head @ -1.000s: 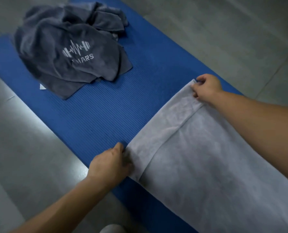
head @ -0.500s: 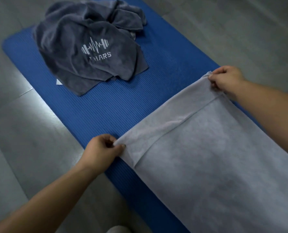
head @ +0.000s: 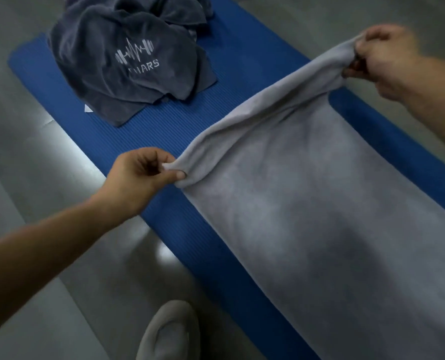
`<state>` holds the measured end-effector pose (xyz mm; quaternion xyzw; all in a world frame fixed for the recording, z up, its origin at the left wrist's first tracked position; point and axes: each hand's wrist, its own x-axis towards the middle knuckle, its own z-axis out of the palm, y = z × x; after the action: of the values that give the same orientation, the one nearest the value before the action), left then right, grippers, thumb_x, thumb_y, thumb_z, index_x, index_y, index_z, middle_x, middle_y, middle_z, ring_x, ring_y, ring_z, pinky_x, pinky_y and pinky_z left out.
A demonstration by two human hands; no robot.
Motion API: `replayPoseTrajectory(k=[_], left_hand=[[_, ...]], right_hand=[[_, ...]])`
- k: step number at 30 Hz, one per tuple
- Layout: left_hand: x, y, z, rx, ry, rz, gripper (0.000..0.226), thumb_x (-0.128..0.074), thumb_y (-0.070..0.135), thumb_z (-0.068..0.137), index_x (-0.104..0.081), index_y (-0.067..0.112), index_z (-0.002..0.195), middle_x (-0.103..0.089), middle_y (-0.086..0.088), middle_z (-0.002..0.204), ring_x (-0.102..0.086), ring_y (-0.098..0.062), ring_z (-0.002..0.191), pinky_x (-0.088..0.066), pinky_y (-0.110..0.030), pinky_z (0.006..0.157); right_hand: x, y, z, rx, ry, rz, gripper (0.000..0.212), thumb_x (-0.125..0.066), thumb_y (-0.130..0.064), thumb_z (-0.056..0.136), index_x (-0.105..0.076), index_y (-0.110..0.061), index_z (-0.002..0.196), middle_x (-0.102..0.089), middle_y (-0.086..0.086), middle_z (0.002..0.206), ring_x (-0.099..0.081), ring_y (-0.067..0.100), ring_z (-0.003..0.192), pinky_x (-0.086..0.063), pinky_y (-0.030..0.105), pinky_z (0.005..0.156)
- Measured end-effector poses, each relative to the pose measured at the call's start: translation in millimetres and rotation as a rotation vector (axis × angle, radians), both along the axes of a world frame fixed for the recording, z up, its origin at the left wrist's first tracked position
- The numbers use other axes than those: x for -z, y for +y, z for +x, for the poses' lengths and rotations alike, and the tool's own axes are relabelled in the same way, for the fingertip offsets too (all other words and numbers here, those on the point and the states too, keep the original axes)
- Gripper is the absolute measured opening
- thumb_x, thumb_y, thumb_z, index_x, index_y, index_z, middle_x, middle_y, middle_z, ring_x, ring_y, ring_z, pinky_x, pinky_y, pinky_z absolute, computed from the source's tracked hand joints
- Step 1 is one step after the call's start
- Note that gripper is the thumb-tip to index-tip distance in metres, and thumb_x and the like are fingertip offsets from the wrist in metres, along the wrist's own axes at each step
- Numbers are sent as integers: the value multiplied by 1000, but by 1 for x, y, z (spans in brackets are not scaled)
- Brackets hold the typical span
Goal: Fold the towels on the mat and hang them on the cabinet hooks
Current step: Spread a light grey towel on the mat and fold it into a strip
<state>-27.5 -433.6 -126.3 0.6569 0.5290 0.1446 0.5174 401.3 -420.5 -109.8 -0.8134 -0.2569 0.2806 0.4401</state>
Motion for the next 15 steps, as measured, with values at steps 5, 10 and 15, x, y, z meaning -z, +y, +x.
replayPoseTrajectory(k=[5,10,15], left_hand=[[-32,-51,37,565,194,-11,21,-85,41,70,-74,35,86,-76,5,83,-73,-17,81,-58,-35,81],[-23,-157,116,1067,151,-13,21,-86,30,80,-78,32,99,-73,20,97,-69,-4,93,-54,-19,83],[17,-312,186,1173,31,-56,19,-78,28,86,-77,29,105,-71,12,104,-66,-8,95,-54,-27,87]], right_hand=[[-27,-101,31,-61,166,43,12,-63,-17,93,-62,-21,81,-66,4,77,-72,16,74,-62,38,76],[-20,-219,69,-29,36,-21,15,-68,-20,93,-60,-22,82,-68,4,85,-73,15,68,-63,32,60],[6,-348,124,52,40,37,24,-63,-5,93,-63,-24,79,-61,6,87,-68,21,76,-61,35,59]])
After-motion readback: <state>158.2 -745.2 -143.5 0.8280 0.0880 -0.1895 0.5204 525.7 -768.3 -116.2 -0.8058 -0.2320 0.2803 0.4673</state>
